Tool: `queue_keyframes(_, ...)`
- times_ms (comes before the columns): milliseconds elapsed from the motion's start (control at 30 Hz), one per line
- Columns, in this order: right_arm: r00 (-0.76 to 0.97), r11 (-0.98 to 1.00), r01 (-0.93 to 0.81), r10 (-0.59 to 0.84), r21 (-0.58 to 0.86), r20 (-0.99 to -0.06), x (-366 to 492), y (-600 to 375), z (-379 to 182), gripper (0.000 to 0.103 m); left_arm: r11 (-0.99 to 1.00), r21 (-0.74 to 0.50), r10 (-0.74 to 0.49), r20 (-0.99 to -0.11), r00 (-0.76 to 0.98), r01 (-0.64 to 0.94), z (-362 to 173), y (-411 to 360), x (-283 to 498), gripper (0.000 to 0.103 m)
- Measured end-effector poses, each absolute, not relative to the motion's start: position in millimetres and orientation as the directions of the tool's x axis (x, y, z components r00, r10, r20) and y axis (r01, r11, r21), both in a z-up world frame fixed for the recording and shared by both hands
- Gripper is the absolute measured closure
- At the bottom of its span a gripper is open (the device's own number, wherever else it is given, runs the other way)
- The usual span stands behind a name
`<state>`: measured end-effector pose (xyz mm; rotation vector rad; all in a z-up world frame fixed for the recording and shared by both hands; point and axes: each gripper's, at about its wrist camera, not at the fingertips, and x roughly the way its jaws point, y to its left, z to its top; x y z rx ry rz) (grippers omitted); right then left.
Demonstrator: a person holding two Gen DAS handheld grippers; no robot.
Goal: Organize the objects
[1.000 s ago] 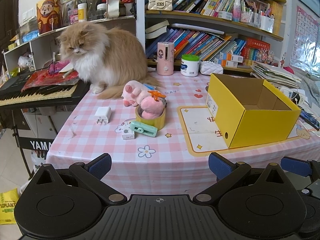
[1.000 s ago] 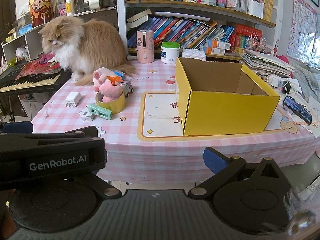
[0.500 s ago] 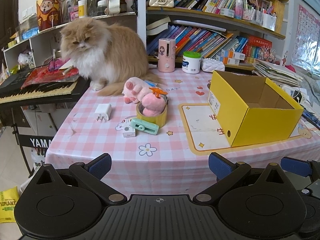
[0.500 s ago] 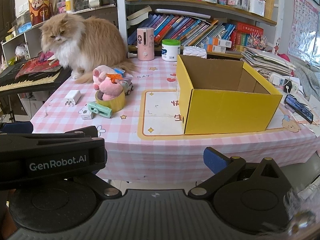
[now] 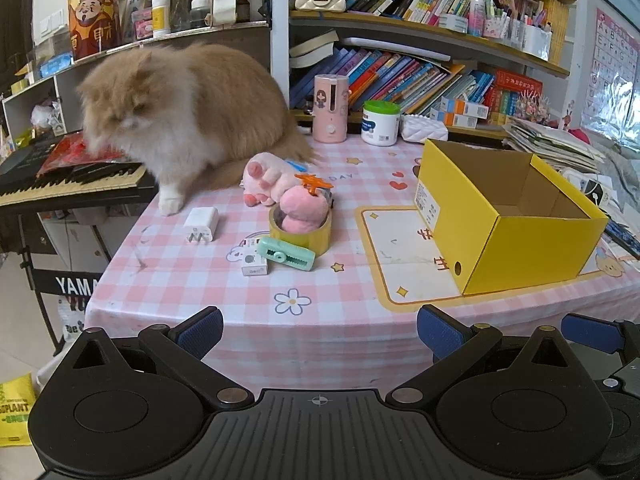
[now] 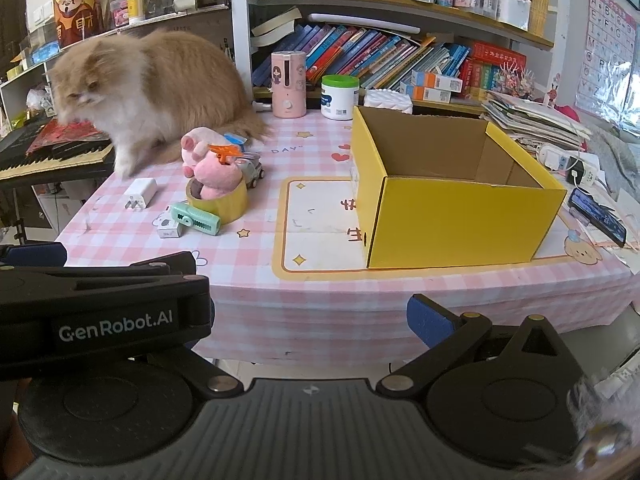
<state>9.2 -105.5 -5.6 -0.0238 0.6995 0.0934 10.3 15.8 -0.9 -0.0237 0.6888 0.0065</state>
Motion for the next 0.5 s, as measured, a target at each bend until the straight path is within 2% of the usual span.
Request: queue_keyframes(500, 0.759, 0.994, -0.112, 0.075, -0.016, -0.647, 18, -103, -6, 0.000, 0.998, -0.056, -0.018, -0.658, 0.753, -0.026, -10, 21, 25, 0.000)
